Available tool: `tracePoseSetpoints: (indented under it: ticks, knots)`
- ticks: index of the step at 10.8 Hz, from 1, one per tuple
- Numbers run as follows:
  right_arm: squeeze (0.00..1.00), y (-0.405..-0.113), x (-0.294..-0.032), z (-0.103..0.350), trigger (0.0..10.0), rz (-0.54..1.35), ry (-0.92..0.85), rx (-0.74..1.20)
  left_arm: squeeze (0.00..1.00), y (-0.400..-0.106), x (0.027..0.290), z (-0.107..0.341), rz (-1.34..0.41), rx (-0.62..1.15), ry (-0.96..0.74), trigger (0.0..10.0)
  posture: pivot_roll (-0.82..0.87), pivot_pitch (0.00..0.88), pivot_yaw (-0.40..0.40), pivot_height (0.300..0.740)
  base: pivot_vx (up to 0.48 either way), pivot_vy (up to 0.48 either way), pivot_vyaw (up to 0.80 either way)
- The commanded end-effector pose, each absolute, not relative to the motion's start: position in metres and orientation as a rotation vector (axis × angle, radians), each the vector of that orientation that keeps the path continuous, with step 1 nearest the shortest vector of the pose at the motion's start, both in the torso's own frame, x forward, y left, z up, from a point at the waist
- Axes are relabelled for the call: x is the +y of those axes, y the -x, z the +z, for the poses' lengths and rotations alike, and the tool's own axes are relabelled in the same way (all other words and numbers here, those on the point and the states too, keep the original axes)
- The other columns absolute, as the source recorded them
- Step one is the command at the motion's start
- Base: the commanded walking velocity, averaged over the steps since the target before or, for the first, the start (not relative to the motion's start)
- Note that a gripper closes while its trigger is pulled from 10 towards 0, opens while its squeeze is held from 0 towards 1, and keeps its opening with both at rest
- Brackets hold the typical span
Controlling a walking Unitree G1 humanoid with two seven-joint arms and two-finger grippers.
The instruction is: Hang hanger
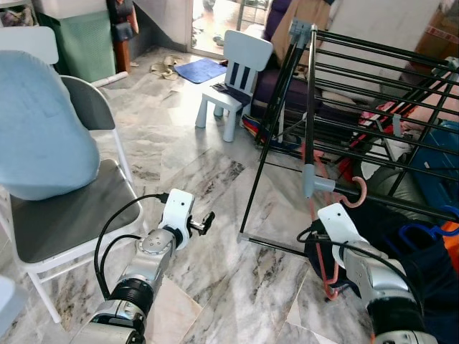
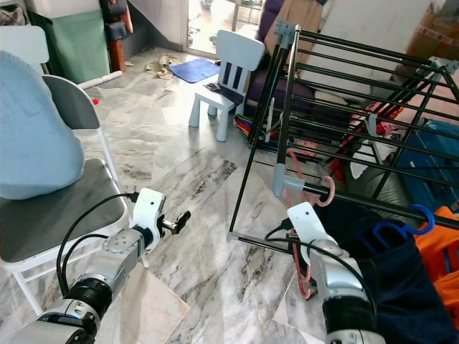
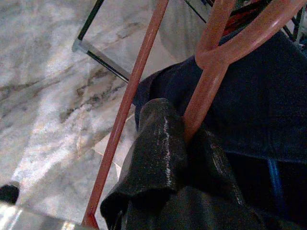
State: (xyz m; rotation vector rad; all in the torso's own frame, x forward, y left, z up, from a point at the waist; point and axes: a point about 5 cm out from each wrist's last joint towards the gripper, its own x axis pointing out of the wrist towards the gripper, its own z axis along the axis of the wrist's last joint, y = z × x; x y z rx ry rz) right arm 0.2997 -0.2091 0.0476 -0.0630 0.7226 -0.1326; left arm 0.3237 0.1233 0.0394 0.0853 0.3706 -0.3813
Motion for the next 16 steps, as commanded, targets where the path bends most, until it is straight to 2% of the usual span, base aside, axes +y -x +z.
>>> tracePoseSetpoints:
  ticks: [1,6,8,12,16]
  knots:
    - [0.0,-0.3,-0.219,0.045,10.0,-0.167,0.043,0.742,0.0,-0.326,0.118,0.043,-0.394,0.363,-0.092,10.0,0.07,0.0,-0.152,0.74,0.0,0.0,0.0]
    - [0.0,-0.336,-0.224,0.072,10.0,-0.19,0.063,0.628,0.0,-0.326,0.118,0.042,-0.406,0.372,-0.103,10.0,0.08,0.0,-0.15,0.74,0.0,0.0,0.0]
    - [0.0,-0.34,-0.225,0.068,10.0,-0.186,-0.008,0.658,0.0,-0.326,0.117,0.042,-0.409,0.376,-0.108,10.0,0.08,0.0,-0.153,0.74,0.0,0.0,0.0]
    - [0.0,-0.327,-0.212,0.039,10.0,-0.155,-0.046,0.741,0.0,-0.325,0.119,0.042,-0.408,0.381,-0.117,10.0,0.09,0.0,-0.153,0.74,0.0,0.0,0.0]
    - [0.0,-0.311,-0.212,0.02,10.0,-0.166,-0.063,0.777,0.0,-0.326,0.119,0.042,-0.42,0.388,-0.129,10.0,0.09,0.0,-0.138,0.74,0.0,0.0,0.0]
